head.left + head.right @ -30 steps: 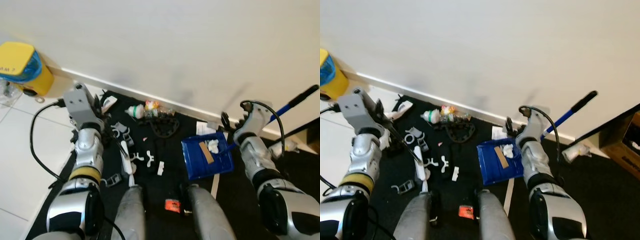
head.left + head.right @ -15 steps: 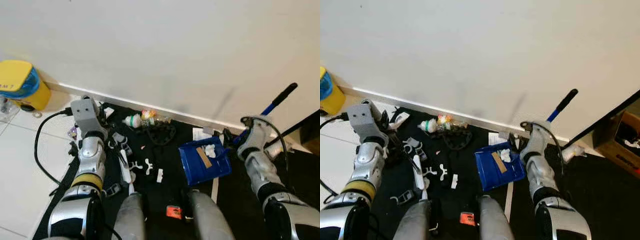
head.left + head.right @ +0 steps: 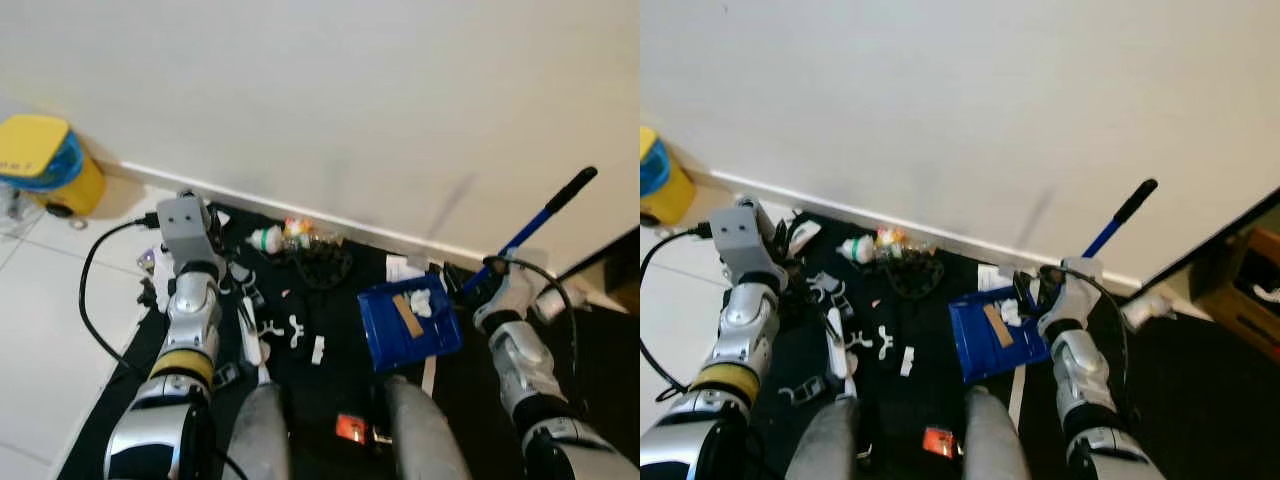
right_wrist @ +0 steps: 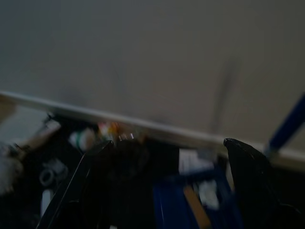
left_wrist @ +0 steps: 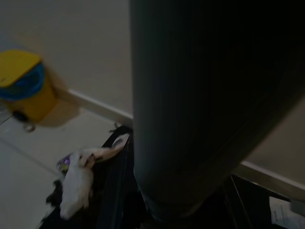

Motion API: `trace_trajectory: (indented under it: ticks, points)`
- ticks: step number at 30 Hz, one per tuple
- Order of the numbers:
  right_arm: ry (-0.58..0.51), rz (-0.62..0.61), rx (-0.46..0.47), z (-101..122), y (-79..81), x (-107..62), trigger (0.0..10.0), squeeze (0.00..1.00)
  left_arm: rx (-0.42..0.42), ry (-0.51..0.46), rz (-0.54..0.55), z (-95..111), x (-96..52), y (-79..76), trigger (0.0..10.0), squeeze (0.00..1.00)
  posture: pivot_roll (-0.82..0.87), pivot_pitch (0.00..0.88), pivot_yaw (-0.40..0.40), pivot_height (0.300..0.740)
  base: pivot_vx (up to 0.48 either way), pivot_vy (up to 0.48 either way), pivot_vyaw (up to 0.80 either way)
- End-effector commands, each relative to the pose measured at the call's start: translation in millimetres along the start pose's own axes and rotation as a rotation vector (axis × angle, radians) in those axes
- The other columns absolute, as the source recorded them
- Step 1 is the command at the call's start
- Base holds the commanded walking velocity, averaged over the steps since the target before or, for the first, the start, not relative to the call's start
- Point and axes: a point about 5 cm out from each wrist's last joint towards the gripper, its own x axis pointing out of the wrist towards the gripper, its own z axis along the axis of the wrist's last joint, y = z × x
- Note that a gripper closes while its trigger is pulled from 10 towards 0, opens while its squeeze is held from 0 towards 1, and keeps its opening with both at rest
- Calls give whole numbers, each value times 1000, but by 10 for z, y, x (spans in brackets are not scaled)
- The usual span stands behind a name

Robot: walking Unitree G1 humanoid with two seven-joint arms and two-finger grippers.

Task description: Sweep floor

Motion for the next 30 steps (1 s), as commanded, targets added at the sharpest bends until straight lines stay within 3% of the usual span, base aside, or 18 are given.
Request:
trace_trajectory:
  ticks: [1, 11, 15, 17, 21, 22, 25, 30]
  points:
    - [-50, 18, -56, 159, -81, 48, 10000, 0, -31, 79, 25, -177, -75, -61, 10000, 0, -5, 171, -63, 740, 0, 0, 0]
    - [-66, 69, -96, 249, -28, 124, 10000, 0, -42, 88, 70, -177, -59, -21, 10000, 0, -3, 166, -76, 740, 0, 0, 0]
    - [-110, 135, -115, 369, 82, 205, 10000, 0, -38, 90, 96, -175, -65, 67, 10000, 0, 6, 159, -87, 740, 0, 0, 0]
    - [-199, 219, -80, 523, 237, 256, 10000, 0, -50, 77, 134, -136, -70, 194, 10000, 0, 10, 189, -89, 740, 0, 0, 0]
    - [-247, 258, -55, 613, 314, 278, 10000, 0, -36, 79, 134, -115, -66, 239, 10000, 0, 15, 174, -94, 740, 0, 0, 0]
    - [-266, 271, -56, 672, 349, 304, 10000, 0, 13, 74, 121, -88, -55, 250, 10000, 0, 10, 176, -88, 740, 0, -480, 0]
    - [-279, 280, -66, 722, 386, 331, 10000, 0, 37, 82, 133, -96, -58, 263, 10000, 0, 11, 170, -86, 740, 0, -480, 0]
    - [-326, 303, -70, 881, 427, 385, 10000, 0, -2, 88, 133, -104, -52, 229, 10000, 0, 11, 173, -83, 740, 0, -265, 0]
